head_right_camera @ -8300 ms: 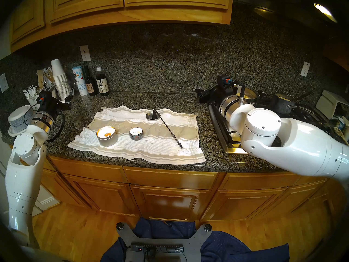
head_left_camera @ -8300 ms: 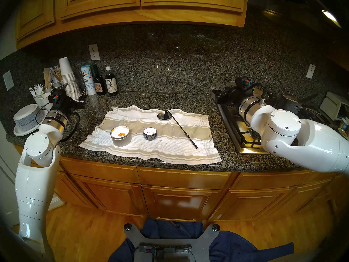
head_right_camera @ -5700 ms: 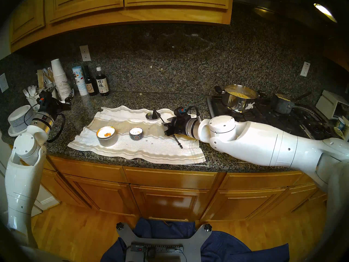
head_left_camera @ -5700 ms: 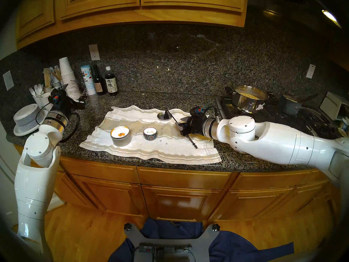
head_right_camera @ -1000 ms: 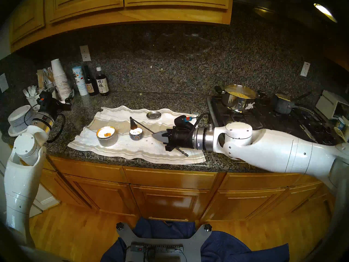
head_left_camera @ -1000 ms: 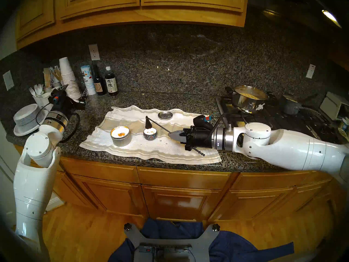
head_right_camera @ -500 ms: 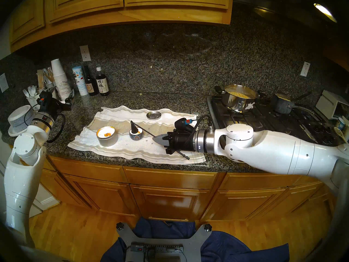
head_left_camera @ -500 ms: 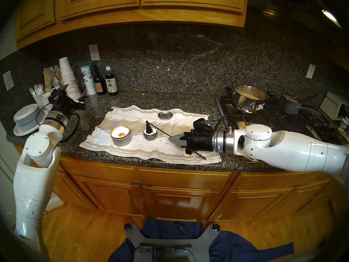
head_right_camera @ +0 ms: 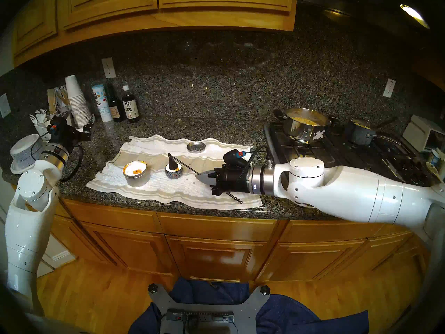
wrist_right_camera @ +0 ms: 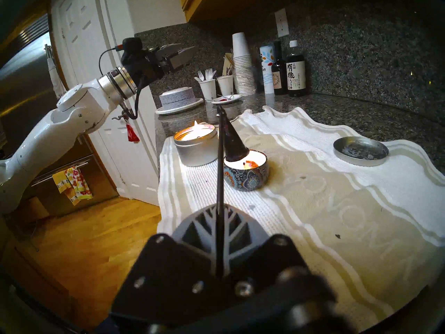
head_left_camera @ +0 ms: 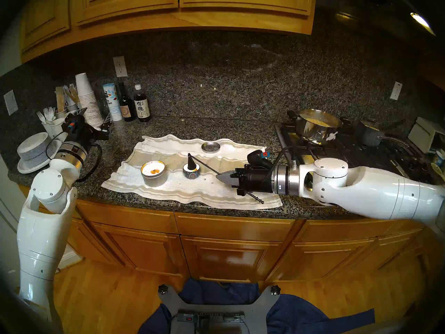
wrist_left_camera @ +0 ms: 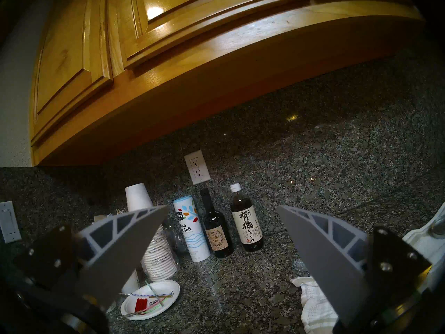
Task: Put out candle flame
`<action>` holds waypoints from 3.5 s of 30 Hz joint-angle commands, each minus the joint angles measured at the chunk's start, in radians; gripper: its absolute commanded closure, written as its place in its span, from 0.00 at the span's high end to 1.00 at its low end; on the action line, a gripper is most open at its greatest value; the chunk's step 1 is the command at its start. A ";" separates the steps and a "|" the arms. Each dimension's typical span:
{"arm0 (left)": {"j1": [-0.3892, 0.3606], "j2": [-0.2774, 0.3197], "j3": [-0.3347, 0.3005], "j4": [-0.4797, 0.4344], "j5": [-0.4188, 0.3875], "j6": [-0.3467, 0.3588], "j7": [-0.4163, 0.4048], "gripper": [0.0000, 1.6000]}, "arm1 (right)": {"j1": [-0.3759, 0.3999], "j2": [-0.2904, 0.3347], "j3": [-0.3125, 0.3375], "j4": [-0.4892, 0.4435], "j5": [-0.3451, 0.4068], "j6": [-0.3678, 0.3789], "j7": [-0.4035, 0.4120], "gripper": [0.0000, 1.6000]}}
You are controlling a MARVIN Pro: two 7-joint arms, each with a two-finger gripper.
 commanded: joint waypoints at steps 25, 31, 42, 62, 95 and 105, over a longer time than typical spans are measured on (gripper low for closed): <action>-0.021 0.017 -0.009 -0.025 -0.002 -0.019 0.005 1.00 | 0.045 -0.083 0.017 0.069 -0.010 0.015 -0.016 0.00; -0.021 0.018 -0.009 -0.025 -0.003 -0.020 0.006 1.00 | 0.042 -0.108 0.010 0.104 -0.010 0.012 0.004 0.00; -0.020 0.020 -0.008 -0.025 -0.005 -0.020 0.008 1.00 | 0.033 -0.111 0.002 0.118 -0.017 -0.012 0.025 0.00; -0.018 0.024 -0.006 -0.025 -0.008 -0.021 0.012 1.00 | 0.037 -0.038 0.007 0.053 -0.010 -0.045 0.035 0.00; -0.016 0.031 -0.003 -0.025 -0.014 -0.023 0.018 1.00 | 0.027 -0.093 -0.017 0.120 0.005 -0.041 0.053 0.00; -0.015 0.033 -0.002 -0.025 -0.015 -0.024 0.020 1.00 | 0.029 -0.088 -0.018 0.112 0.004 -0.043 0.051 0.00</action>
